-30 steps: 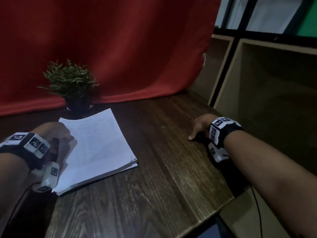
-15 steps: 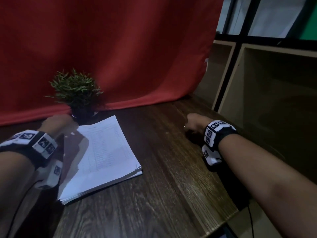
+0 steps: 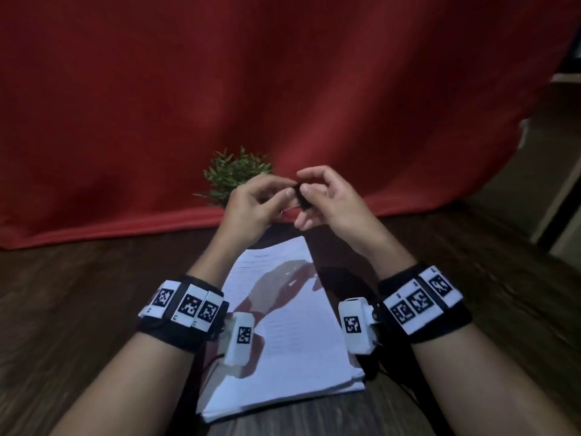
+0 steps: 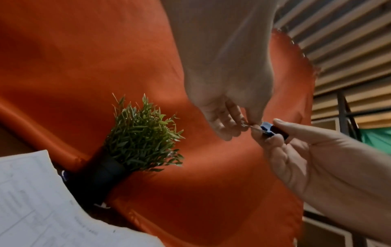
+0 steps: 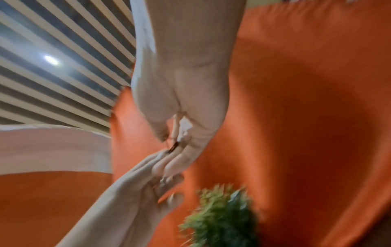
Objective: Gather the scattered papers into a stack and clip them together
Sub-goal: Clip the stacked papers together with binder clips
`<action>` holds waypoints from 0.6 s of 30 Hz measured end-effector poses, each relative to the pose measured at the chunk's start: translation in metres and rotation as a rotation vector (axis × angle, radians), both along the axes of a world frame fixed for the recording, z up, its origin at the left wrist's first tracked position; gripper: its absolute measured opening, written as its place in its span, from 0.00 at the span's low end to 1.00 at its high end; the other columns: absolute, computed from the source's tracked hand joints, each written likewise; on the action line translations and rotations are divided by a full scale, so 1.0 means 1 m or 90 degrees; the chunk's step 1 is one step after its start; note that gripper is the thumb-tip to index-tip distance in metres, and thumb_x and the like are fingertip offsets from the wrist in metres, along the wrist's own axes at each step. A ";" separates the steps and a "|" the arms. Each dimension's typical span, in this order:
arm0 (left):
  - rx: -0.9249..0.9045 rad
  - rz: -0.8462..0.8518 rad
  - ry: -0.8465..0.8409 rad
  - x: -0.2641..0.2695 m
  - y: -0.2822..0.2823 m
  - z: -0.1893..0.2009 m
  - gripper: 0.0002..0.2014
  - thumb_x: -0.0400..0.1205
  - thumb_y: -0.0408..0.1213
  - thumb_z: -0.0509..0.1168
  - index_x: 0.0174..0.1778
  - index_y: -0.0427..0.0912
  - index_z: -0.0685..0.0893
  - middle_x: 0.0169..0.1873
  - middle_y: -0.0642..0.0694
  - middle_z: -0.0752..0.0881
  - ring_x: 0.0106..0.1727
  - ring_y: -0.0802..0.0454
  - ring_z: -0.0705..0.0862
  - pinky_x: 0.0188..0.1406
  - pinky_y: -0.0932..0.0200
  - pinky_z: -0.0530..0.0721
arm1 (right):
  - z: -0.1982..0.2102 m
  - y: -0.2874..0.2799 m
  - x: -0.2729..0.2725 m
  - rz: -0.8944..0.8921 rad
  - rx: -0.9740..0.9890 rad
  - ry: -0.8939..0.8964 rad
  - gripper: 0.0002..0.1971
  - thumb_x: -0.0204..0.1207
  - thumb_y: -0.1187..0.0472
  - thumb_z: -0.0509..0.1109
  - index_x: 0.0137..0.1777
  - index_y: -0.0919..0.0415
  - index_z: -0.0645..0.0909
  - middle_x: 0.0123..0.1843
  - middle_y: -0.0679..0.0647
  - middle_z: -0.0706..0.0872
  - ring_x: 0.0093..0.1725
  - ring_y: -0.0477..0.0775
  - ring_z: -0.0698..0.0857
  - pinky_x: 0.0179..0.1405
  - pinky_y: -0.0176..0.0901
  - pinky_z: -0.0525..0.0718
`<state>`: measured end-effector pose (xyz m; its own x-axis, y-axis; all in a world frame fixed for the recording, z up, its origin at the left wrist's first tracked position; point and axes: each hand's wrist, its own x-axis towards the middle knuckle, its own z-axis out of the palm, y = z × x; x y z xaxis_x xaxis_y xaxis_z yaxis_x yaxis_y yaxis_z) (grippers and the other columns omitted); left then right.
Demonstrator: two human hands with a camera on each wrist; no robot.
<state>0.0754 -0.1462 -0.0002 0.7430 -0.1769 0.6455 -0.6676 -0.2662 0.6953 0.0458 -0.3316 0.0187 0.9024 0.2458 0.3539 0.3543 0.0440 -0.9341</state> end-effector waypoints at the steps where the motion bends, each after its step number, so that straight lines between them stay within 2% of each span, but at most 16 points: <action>1: 0.003 0.018 -0.022 0.001 0.006 0.002 0.07 0.85 0.39 0.74 0.57 0.46 0.94 0.49 0.52 0.89 0.51 0.43 0.92 0.49 0.45 0.91 | -0.001 0.008 0.004 -0.004 0.021 -0.008 0.10 0.91 0.67 0.63 0.70 0.65 0.74 0.44 0.59 0.88 0.30 0.53 0.88 0.35 0.45 0.89; 2: 0.019 0.038 -0.040 0.004 0.012 0.003 0.07 0.85 0.38 0.74 0.58 0.44 0.94 0.50 0.52 0.89 0.52 0.46 0.91 0.52 0.47 0.90 | -0.002 0.016 0.009 -0.008 0.039 -0.010 0.10 0.90 0.67 0.64 0.68 0.66 0.74 0.45 0.61 0.89 0.31 0.53 0.89 0.36 0.45 0.90; 4: 0.077 0.061 -0.057 0.008 0.023 0.006 0.09 0.85 0.38 0.76 0.61 0.43 0.93 0.52 0.50 0.89 0.54 0.53 0.90 0.55 0.57 0.87 | -0.008 0.026 0.020 -0.009 0.064 0.000 0.10 0.89 0.66 0.67 0.68 0.66 0.76 0.49 0.64 0.90 0.33 0.55 0.90 0.40 0.46 0.92; 7: 0.195 0.083 -0.056 0.015 0.037 0.003 0.20 0.81 0.40 0.80 0.70 0.45 0.90 0.56 0.52 0.85 0.60 0.62 0.86 0.60 0.71 0.79 | -0.015 0.037 0.037 -0.008 0.066 0.009 0.11 0.88 0.67 0.69 0.67 0.67 0.78 0.52 0.67 0.91 0.38 0.53 0.91 0.46 0.51 0.93; 9: 0.227 0.123 -0.098 0.021 0.044 -0.003 0.24 0.80 0.41 0.81 0.73 0.46 0.88 0.55 0.54 0.84 0.59 0.62 0.84 0.62 0.70 0.79 | -0.014 0.043 0.049 -0.006 0.029 -0.017 0.09 0.87 0.67 0.70 0.64 0.64 0.80 0.53 0.67 0.93 0.39 0.51 0.92 0.46 0.51 0.92; 13: 0.213 0.157 -0.158 0.034 0.050 -0.007 0.23 0.81 0.42 0.79 0.73 0.44 0.87 0.53 0.52 0.86 0.55 0.58 0.87 0.60 0.57 0.86 | -0.013 0.054 0.068 -0.011 -0.028 -0.067 0.07 0.87 0.66 0.71 0.61 0.57 0.81 0.48 0.60 0.94 0.40 0.50 0.91 0.42 0.48 0.90; 15: 0.201 0.145 -0.153 0.041 0.052 -0.007 0.22 0.82 0.44 0.78 0.71 0.42 0.87 0.52 0.50 0.87 0.54 0.55 0.89 0.58 0.51 0.88 | -0.014 0.058 0.071 -0.012 -0.008 -0.062 0.07 0.88 0.64 0.69 0.64 0.58 0.79 0.47 0.60 0.93 0.39 0.50 0.91 0.40 0.47 0.90; 18: 0.144 0.126 -0.134 0.043 0.050 -0.006 0.18 0.83 0.40 0.77 0.68 0.42 0.87 0.52 0.48 0.89 0.52 0.54 0.91 0.57 0.52 0.90 | -0.015 0.060 0.070 -0.029 0.031 -0.035 0.11 0.90 0.58 0.65 0.67 0.62 0.79 0.48 0.58 0.91 0.41 0.50 0.90 0.40 0.46 0.91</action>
<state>0.1185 -0.0959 -0.0063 0.6321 -0.1991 0.7489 -0.7101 -0.5356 0.4570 0.1161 -0.2714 0.0040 0.8910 0.1857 0.4144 0.4084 0.0713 -0.9100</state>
